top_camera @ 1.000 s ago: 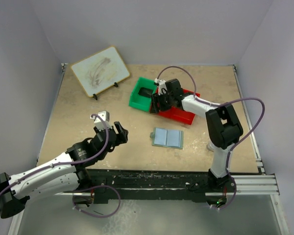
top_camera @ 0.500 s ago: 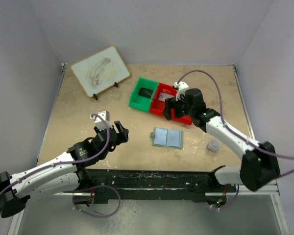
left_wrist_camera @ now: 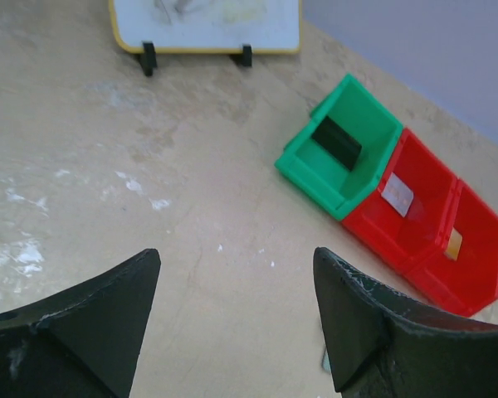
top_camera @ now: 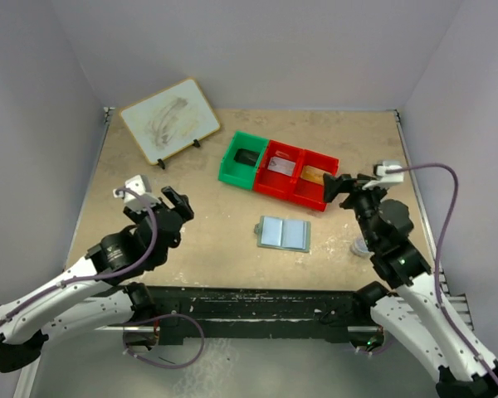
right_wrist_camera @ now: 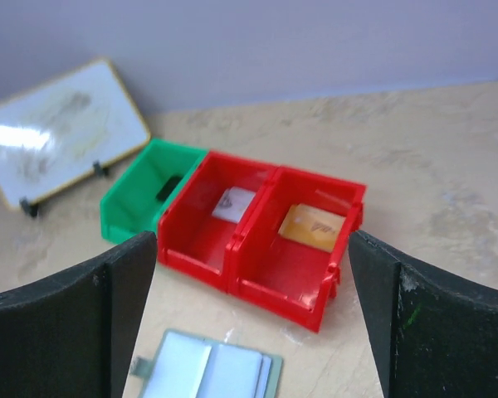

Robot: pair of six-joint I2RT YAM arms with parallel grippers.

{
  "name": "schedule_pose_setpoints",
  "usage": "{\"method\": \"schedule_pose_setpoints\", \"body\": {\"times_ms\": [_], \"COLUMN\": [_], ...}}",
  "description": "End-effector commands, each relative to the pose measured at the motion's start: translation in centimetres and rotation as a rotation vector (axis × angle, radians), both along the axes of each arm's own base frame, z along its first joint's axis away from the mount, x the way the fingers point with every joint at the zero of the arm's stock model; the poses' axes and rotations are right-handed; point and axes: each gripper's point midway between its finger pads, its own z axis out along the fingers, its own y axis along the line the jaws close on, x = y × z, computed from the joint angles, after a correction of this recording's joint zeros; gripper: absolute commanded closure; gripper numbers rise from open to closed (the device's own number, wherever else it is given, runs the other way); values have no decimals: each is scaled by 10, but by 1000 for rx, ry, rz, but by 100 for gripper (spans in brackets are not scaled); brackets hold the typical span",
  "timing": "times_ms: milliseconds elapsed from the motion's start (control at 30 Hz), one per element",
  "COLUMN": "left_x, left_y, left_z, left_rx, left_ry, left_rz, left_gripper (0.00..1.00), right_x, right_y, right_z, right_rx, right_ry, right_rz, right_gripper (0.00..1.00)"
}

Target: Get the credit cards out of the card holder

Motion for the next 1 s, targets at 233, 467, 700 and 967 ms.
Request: {"method": "schedule_pose_setpoints", "body": {"times_ms": [233,467,700,967], "left_x": [-15,-16,-6,2], "left_y": [88,105,93,80], "left_z": [90,109,126,147], "left_rx": [176,367,364,395], "left_ry": [-153,-163,-170,-147], "left_rz": [281,364,392,398], "left_gripper": [27,27,27,26], "right_x": [-48,-55,-27,0], "right_y": [-83,-83,-65,-48], "right_z": [76,74,89,140], "right_rx": [158,190,43,-118], "right_ry": [-330,-367,-239,-70], "right_rz": [-321,-303,-265,-224], "right_gripper": [0,0,0,0]}}
